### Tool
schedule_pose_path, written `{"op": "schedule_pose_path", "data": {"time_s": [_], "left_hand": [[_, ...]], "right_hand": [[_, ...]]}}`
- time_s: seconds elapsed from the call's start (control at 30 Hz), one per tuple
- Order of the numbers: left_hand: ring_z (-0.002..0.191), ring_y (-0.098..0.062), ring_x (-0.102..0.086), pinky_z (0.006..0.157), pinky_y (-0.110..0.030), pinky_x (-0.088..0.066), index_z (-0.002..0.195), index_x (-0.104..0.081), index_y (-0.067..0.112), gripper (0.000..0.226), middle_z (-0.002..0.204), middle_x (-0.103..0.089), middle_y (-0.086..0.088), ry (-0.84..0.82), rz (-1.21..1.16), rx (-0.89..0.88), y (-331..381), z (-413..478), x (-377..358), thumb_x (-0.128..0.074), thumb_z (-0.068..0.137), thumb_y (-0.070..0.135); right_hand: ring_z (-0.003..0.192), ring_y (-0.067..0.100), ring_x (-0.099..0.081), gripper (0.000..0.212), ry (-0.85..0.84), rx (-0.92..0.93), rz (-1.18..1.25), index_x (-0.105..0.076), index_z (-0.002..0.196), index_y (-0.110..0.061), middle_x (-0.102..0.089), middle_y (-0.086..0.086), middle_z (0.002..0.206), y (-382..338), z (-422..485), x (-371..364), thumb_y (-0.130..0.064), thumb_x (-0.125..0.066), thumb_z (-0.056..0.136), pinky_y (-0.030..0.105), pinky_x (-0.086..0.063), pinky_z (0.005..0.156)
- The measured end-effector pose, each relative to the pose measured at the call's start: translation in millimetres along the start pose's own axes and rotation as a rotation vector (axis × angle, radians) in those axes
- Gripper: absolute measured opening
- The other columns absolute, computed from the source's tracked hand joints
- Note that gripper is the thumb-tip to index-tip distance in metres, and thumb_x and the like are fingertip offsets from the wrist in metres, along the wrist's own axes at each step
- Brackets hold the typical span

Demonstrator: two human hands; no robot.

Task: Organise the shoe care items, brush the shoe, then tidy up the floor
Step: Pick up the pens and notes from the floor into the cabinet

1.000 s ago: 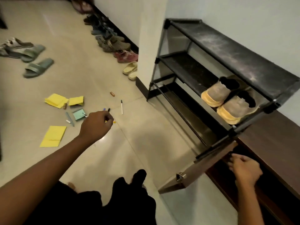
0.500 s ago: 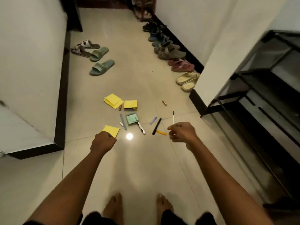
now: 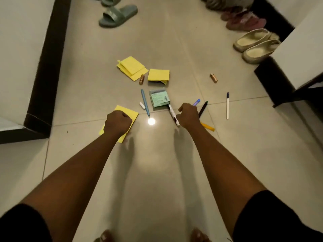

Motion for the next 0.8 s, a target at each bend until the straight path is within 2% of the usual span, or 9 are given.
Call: {"op": "schedule_pose_path", "data": {"time_s": [0.13, 0.3, 0.4, 0.47, 0.53, 0.57, 0.63, 0.7, 0.8], "left_hand": [[0.108, -0.028, -0.057, 0.085, -0.03, -0.044, 0.103, -0.068, 0.008, 0.024, 0.112, -0.065, -0.011, 0.053, 0.025, -0.088, 20, 15, -14, -0.059, 0.082, 0.013], [0.106, -0.023, -0.057, 0.08, -0.025, -0.042, 0.104, -0.066, 0.007, 0.023, 0.111, -0.064, -0.008, 0.061, -0.126, -0.037, 27, 18, -10, -0.06, 0.082, 0.009], [0.094, -0.024, -0.062, 0.076, -0.029, -0.048, 0.097, -0.067, 0.008, 0.016, 0.106, -0.066, -0.009, -0.051, -0.243, -0.009, 23, 11, -19, -0.061, 0.083, 0.007], [0.072, -0.02, -0.064, 0.06, -0.025, -0.047, 0.089, -0.067, 0.009, 0.011, 0.099, -0.068, -0.01, -0.158, -0.359, 0.022, 21, 6, -26, -0.059, 0.083, 0.005], [0.063, -0.018, -0.062, 0.057, -0.023, -0.046, 0.092, -0.067, 0.007, 0.011, 0.098, -0.068, -0.009, -0.233, -0.425, 0.076, 21, 1, -33, -0.059, 0.084, 0.007], [0.064, -0.018, -0.062, 0.06, -0.024, -0.046, 0.097, -0.067, 0.006, 0.014, 0.098, -0.067, -0.009, -0.263, -0.456, 0.101, 22, -1, -35, -0.059, 0.086, 0.01], [0.067, -0.02, -0.062, 0.064, -0.026, -0.047, 0.105, -0.065, 0.004, 0.021, 0.096, -0.067, -0.009, -0.32, -0.505, 0.142, 26, -5, -37, -0.059, 0.089, 0.018], [0.069, -0.019, -0.061, 0.063, -0.026, -0.045, 0.107, -0.064, 0.006, 0.028, 0.096, -0.067, -0.007, -0.367, -0.56, 0.166, 32, -7, -37, -0.06, 0.09, 0.027], [0.073, -0.017, -0.06, 0.064, -0.025, -0.043, 0.105, -0.064, 0.01, 0.032, 0.094, -0.067, -0.003, -0.363, -0.591, 0.151, 36, -5, -33, -0.06, 0.089, 0.037]], "right_hand": [[0.109, 0.033, -0.055, 0.041, -0.057, 0.086, -0.116, -0.046, 0.123, 0.0, -0.055, 0.021, 0.12, 0, 11, -19, -0.017, -0.061, 0.089, 0.033, -0.043, 0.085], [0.102, 0.032, -0.057, 0.042, -0.132, 0.07, -0.179, -0.046, 0.122, -0.001, -0.055, 0.02, 0.117, 3, 14, -32, -0.014, -0.064, 0.087, 0.028, -0.038, 0.072], [0.095, 0.029, -0.06, 0.031, -0.089, 0.025, -0.174, -0.056, 0.112, 0.0, -0.06, 0.018, 0.11, 9, 14, -36, -0.011, -0.064, 0.084, 0.026, -0.039, 0.067], [0.084, 0.023, -0.061, 0.03, -0.025, -0.072, -0.052, -0.064, 0.106, 0.001, -0.065, 0.016, 0.103, 12, 15, -31, -0.014, -0.069, 0.08, 0.022, -0.039, 0.058], [0.077, 0.019, -0.063, 0.027, 0.025, -0.172, 0.151, -0.069, 0.098, 0.0, -0.069, 0.014, 0.093, 13, 11, -26, -0.015, -0.073, 0.075, 0.022, -0.046, 0.055], [0.075, 0.02, -0.066, 0.024, 0.035, -0.216, 0.289, -0.071, 0.092, 0.0, -0.071, 0.013, 0.087, 11, 6, -25, -0.013, -0.074, 0.073, 0.027, -0.053, 0.062], [0.067, 0.022, -0.069, 0.016, 0.021, -0.312, 0.585, -0.071, 0.086, 0.001, -0.069, 0.009, 0.074, 6, -11, -25, -0.006, -0.074, 0.072, 0.036, -0.059, 0.073], [0.059, 0.017, -0.067, 0.017, -0.042, -0.32, 0.748, -0.07, 0.09, 0.001, -0.068, 0.006, 0.072, -4, -26, -29, -0.003, -0.074, 0.074, 0.032, -0.06, 0.072], [0.057, 0.014, -0.066, 0.019, -0.153, -0.221, 0.73, -0.071, 0.09, -0.002, -0.07, 0.007, 0.077, -23, -39, -34, -0.006, -0.078, 0.073, 0.023, -0.059, 0.065]]}}
Point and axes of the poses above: each hand's wrist, its own z-axis towards the middle knuckle, its own x-axis out of the back of the hand, y = z × x, the point moved 5 cm from there along z, towards the middle knuckle
